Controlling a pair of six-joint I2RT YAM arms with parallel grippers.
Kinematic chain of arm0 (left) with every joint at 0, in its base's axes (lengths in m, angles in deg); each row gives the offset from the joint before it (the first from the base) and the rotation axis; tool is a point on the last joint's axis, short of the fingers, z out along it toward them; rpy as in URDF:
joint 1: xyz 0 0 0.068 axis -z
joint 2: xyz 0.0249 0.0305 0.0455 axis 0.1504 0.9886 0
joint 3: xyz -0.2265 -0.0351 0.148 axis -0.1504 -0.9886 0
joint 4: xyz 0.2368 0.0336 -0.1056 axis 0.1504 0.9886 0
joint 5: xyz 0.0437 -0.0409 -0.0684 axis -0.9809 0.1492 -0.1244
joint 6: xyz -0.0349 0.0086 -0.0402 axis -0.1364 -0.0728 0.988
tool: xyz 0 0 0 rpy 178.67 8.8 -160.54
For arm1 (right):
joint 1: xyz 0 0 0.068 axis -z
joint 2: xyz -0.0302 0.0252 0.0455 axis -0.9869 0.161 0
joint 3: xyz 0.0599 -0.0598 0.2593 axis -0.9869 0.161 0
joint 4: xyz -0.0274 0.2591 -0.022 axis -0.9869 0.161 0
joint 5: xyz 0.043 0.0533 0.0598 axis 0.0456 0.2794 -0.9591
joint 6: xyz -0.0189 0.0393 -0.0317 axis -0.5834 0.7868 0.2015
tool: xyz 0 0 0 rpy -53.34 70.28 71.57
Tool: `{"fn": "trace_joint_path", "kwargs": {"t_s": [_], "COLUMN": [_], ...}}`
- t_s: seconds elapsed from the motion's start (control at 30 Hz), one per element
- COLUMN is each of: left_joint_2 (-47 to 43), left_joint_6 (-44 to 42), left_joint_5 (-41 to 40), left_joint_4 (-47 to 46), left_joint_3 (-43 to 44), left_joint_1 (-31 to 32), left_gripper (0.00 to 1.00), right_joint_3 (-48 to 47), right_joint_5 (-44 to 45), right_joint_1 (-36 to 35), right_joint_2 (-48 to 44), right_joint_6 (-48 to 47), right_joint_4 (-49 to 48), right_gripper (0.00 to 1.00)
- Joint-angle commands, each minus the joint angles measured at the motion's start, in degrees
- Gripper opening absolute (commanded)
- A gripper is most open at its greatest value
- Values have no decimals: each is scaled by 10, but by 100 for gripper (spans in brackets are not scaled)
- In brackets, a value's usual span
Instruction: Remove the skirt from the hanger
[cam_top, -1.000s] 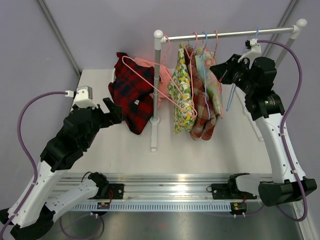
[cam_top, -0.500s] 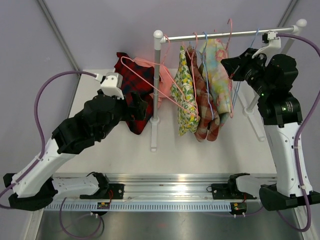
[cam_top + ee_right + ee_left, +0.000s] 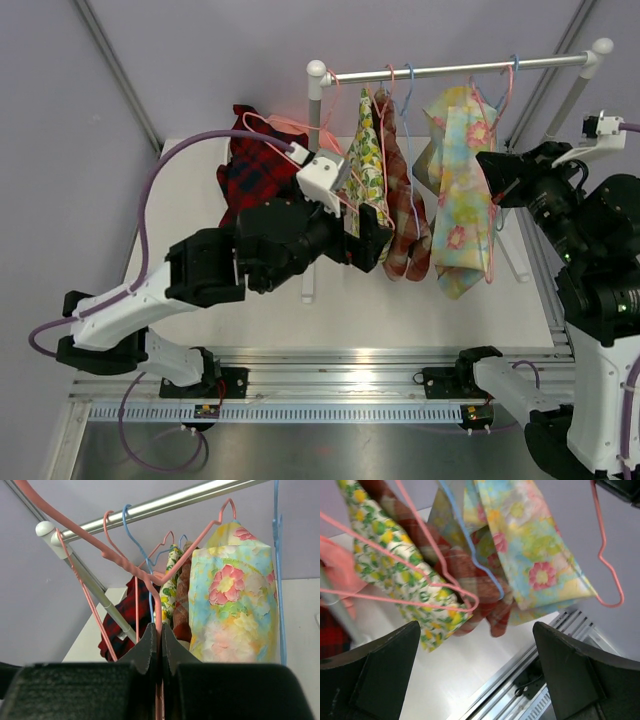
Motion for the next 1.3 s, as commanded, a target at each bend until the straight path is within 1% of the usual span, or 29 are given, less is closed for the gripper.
{"fn": "trace_joint_path", "kwargs": {"t_s": [0.0, 0.13, 0.4, 0.57, 0.73, 0.77, 0.8, 0.83, 0.87, 0.93, 0.97, 1.0, 1.03, 1.07, 1.1, 1.13, 1.17, 1.27], "left_joint_2": [22, 68, 135, 184, 187, 182, 178, 174, 164, 154, 149, 140, 137, 134, 130, 128, 125, 99], "left_joint_6": [-8, -2, 39, 66, 78, 80, 80, 83, 84, 85, 86, 87, 89, 93, 95, 97, 105, 117], "left_joint_5": [53, 98, 180, 225, 244, 250, 251, 251, 254, 258, 263, 268, 275, 288, 296, 302, 311, 317], "left_joint_4": [-104, -134, -246, -283, -320, -331, -337, -341, -356, -370, -387, -397, -408, -423, -426, -425, -426, -468], "left_joint_3": [-5, 5, -24, -8, -23, -28, -34, -40, -56, -71, -78, -92, -100, -105, -111, -114, -116, -158], "left_joint_1": [14, 22, 22, 23, 24, 24, 24, 24, 24, 24, 24, 24, 23, 23, 23, 23, 23, 23], "left_gripper": [99, 99, 99, 99, 98, 94, 85, 67, 61, 43, 40, 41, 45, 80, 97, 99, 99, 99], "right_joint_3": [-17, -52, -94, -122, -131, -133, -134, -134, -136, -138, -138, -138, -138, -139, -140, -141, -145, -159], "right_joint_5": [11, 7, -10, -24, -29, -28, -28, -28, -28, -28, -28, -28, -28, -30, -30, -30, -28, -25], "right_joint_1": [-1, 0, 0, 0, 0, 0, -1, -1, -1, 0, -1, 0, -1, -1, -1, -1, 0, 0], "right_joint_2": [-19, -42, -71, -72, -78, -78, -78, -78, -79, -79, -79, -79, -79, -80, -79, -80, -81, -78], "right_joint_6": [-7, -8, 2, 15, 23, 23, 23, 24, 25, 28, 29, 32, 34, 37, 37, 38, 37, 32], "right_joint_4": [2, 52, 121, 136, 141, 142, 142, 142, 142, 140, 139, 138, 137, 136, 135, 135, 135, 143], "right_gripper": [0, 0, 0, 0, 0, 0, 0, 0, 0, 0, 0, 0, 0, 0, 0, 0, 0, 0]}}
